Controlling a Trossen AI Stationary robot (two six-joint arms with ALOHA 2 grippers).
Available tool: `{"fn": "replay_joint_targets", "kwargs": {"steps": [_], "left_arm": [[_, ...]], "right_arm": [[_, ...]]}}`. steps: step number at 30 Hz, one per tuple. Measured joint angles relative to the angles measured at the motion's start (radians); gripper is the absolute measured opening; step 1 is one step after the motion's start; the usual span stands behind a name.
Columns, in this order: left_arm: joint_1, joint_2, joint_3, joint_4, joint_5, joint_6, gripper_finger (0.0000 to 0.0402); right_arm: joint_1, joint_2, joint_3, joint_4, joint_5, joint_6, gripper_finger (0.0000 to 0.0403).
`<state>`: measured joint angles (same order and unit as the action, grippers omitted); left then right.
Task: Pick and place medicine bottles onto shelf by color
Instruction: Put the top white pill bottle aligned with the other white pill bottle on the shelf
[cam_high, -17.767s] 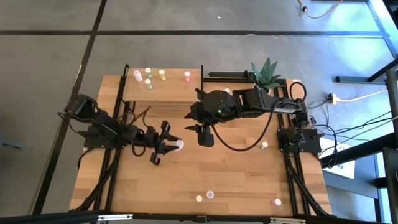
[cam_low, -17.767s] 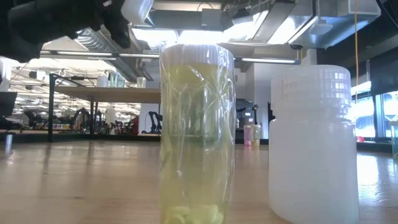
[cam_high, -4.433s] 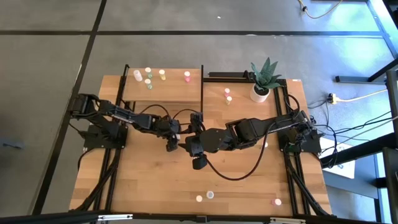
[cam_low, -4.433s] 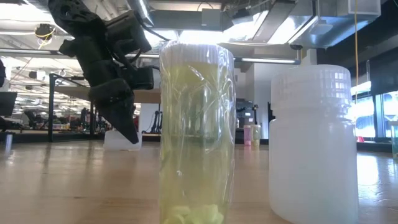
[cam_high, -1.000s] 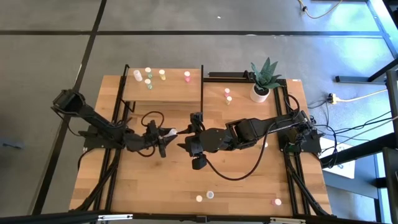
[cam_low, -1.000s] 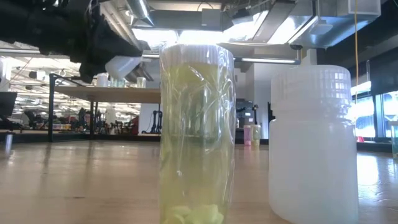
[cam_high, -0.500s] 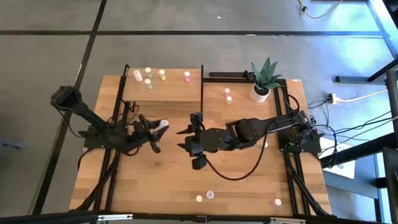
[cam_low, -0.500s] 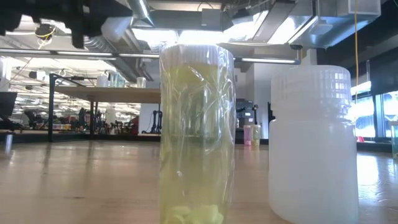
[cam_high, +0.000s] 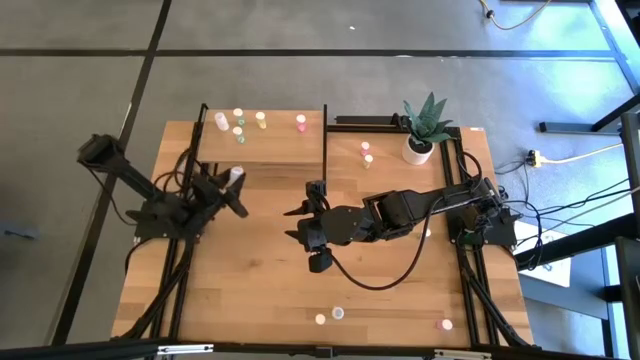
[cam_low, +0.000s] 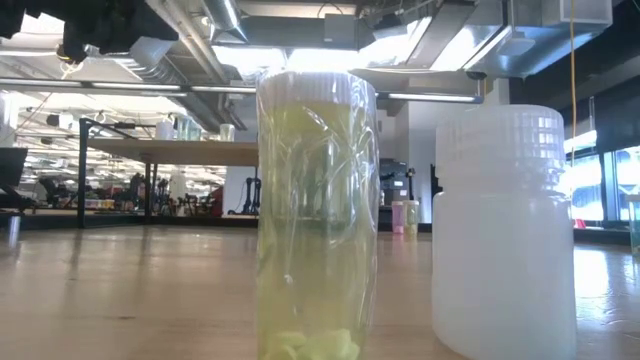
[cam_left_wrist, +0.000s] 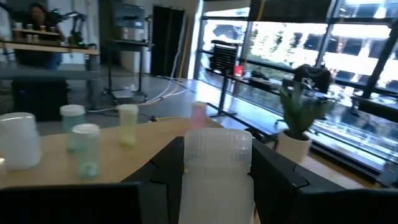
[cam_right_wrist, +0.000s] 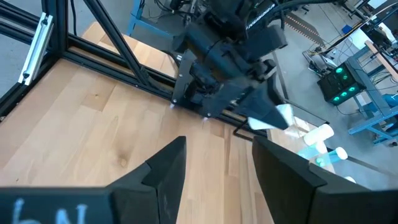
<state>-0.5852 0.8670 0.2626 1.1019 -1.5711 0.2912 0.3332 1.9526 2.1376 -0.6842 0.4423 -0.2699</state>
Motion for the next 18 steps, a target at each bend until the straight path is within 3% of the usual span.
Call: {"fn": "replay_joint_targets", "kwargs": {"steps": [9, 18], "left_arm": [[0.129, -0.073, 0.0, -0.008, -0.001, -0.001, 0.0131], [0.155, -0.098, 0.0, -0.019, -0.001, 0.087, 0.0131]], "right_arm": [[0.0, 0.0, 0.0, 0.0, 0.0, 0.0, 0.0186], [0.0, 0.0, 0.0, 0.0, 0.0, 0.0, 0.0186]]}}
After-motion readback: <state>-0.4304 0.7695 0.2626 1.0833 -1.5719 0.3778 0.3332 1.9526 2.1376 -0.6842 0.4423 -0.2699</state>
